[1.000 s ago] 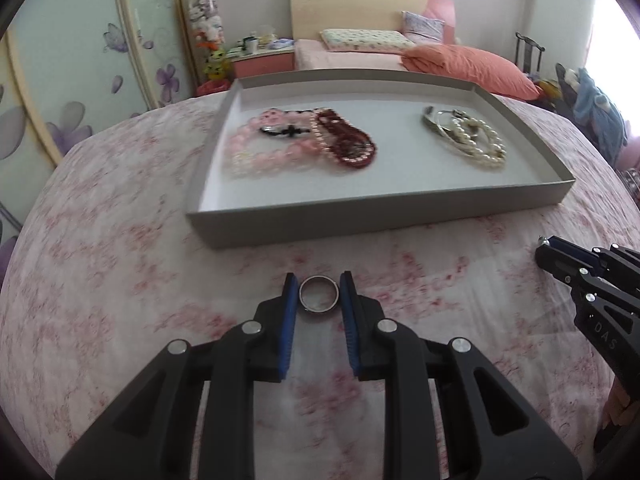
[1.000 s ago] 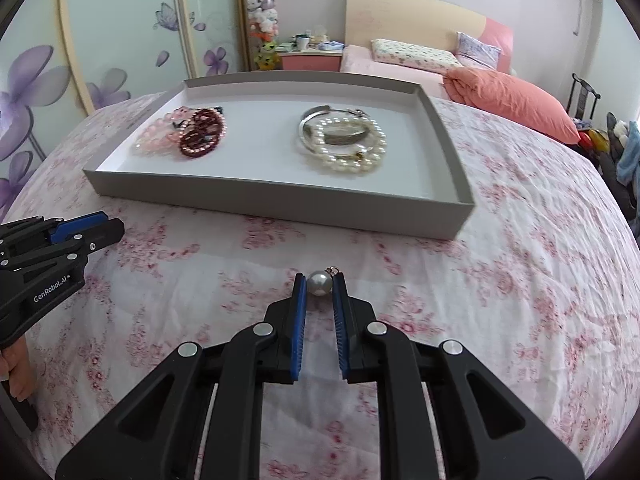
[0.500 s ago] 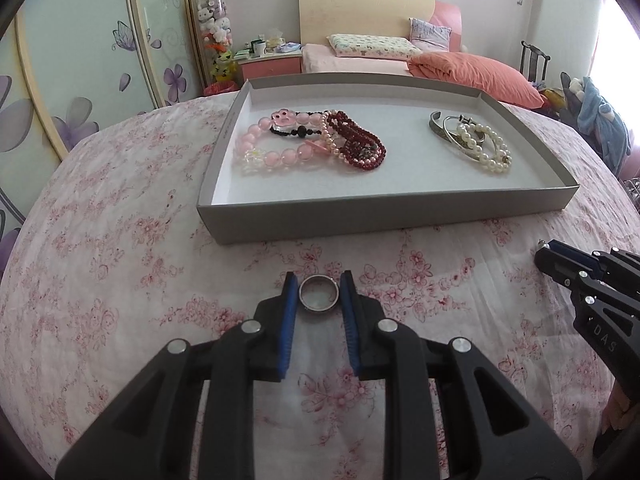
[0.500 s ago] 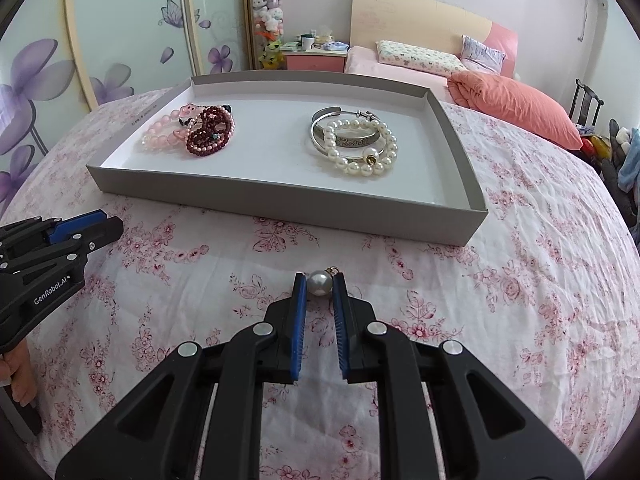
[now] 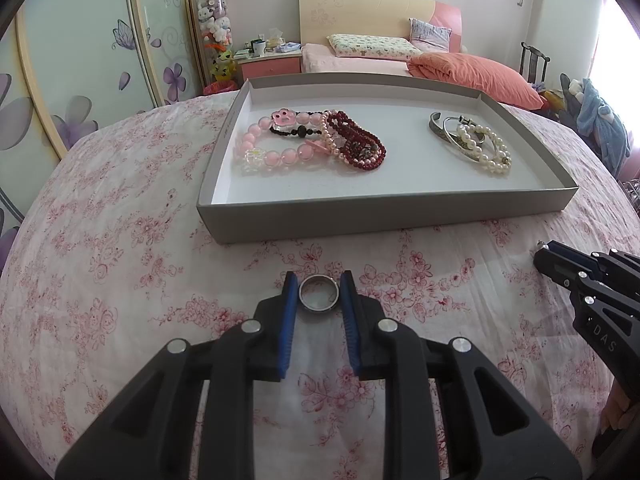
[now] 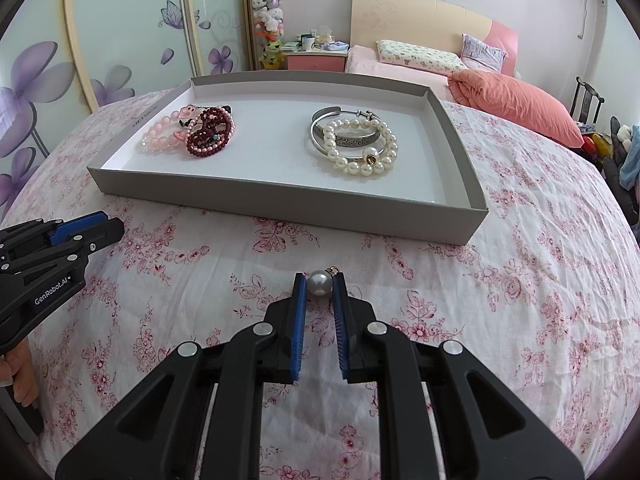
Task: Organize jewelry
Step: 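Lift the silver ring with the left gripper while the right gripper holds the earring, then carry the silver ring and pearl earring over the white tray with both grippers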
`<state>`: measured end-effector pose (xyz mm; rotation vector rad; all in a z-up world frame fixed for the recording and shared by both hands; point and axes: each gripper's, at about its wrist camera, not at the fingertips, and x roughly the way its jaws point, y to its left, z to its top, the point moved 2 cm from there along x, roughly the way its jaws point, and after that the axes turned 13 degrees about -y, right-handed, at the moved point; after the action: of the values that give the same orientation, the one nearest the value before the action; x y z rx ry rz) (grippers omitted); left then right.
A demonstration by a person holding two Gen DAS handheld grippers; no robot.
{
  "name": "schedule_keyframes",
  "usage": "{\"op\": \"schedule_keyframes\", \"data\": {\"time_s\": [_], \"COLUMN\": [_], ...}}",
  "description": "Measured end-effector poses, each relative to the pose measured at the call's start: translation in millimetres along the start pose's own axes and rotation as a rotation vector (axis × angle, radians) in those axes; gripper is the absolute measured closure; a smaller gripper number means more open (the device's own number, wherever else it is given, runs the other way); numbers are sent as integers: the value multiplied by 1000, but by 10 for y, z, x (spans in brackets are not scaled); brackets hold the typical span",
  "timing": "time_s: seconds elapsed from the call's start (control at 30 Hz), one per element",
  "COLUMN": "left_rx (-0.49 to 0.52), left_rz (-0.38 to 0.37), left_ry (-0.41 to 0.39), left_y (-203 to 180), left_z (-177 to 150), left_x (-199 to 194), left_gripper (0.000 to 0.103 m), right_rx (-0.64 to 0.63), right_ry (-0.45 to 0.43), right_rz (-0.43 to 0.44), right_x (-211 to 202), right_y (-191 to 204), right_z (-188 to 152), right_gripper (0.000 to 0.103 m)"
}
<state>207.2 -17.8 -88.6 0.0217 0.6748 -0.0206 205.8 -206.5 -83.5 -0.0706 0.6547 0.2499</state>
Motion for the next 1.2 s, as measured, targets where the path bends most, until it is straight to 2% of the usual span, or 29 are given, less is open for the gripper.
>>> {"op": "schedule_keyframes", "data": {"time_s": [0.2, 0.33, 0.5, 0.6, 0.87, 0.97, 1.2], "left_rx": [-3, -22, -30, -32, -13, -17, -23], "left_rz": [-3, -25, -43, -47, -28, -23, -23], "left_ry": [0, -8, -56, -126, -319, -348, -370], "left_y": [1, 33, 49, 60, 13, -24, -71], "left_z": [1, 7, 56, 160, 453, 549, 690], "left_x": [0, -16, -163, -332, -725, -770, -749], "left_gripper": [81, 81, 81, 81, 81, 81, 81], "right_rx": [1, 56, 54, 50, 3, 4, 17], "right_ry": [0, -21, -98, -157, -384, -441, -491], "right_rz": [1, 21, 16, 17, -7, -12, -10], "right_x": [1, -34, -183, -297, -675, -756, -770], "right_y": [-2, -67, -83, -60, 52, 56, 52], "right_z": [0, 12, 84, 183, 491, 584, 737], "right_gripper": [89, 89, 89, 89, 89, 89, 89]}}
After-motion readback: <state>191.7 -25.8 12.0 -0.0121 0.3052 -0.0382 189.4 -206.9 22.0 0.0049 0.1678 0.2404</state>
